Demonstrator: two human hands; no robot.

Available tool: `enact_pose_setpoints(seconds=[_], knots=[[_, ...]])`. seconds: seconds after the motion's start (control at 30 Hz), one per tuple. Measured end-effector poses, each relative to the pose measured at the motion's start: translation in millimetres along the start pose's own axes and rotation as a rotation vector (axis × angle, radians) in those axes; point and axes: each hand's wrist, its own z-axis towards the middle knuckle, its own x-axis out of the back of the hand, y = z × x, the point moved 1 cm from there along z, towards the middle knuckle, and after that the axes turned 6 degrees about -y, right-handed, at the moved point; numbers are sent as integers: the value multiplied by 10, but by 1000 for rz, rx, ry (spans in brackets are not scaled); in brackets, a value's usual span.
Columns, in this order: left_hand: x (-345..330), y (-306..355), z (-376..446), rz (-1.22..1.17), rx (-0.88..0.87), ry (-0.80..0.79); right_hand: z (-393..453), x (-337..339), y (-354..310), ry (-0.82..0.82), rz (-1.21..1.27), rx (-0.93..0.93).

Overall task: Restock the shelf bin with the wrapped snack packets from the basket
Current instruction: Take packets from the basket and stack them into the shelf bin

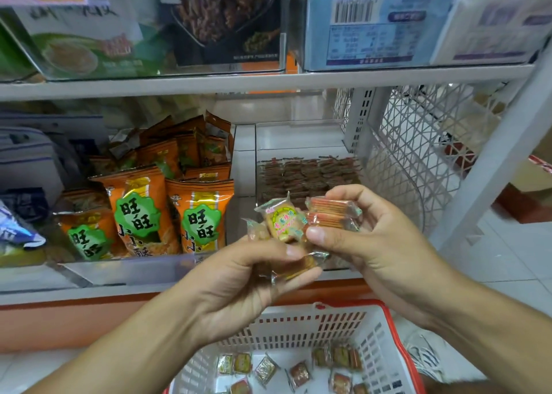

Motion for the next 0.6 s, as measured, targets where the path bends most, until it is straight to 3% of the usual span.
enact_pose_setpoints(seconds=[0.13, 0.37, 0.5, 0.6], knots=[[-13, -43, 12, 83, -37, 65, 14, 28, 22, -26, -163, 38], [-3, 4, 7, 154, -88, 124, 44, 145, -57, -201, -269, -53], [19, -14, -2, 165, -65, 108, 65, 183, -38, -181, -388, -34], [32, -32, 4, 182, -66, 115, 69, 183, -13, -199, -335, -30]])
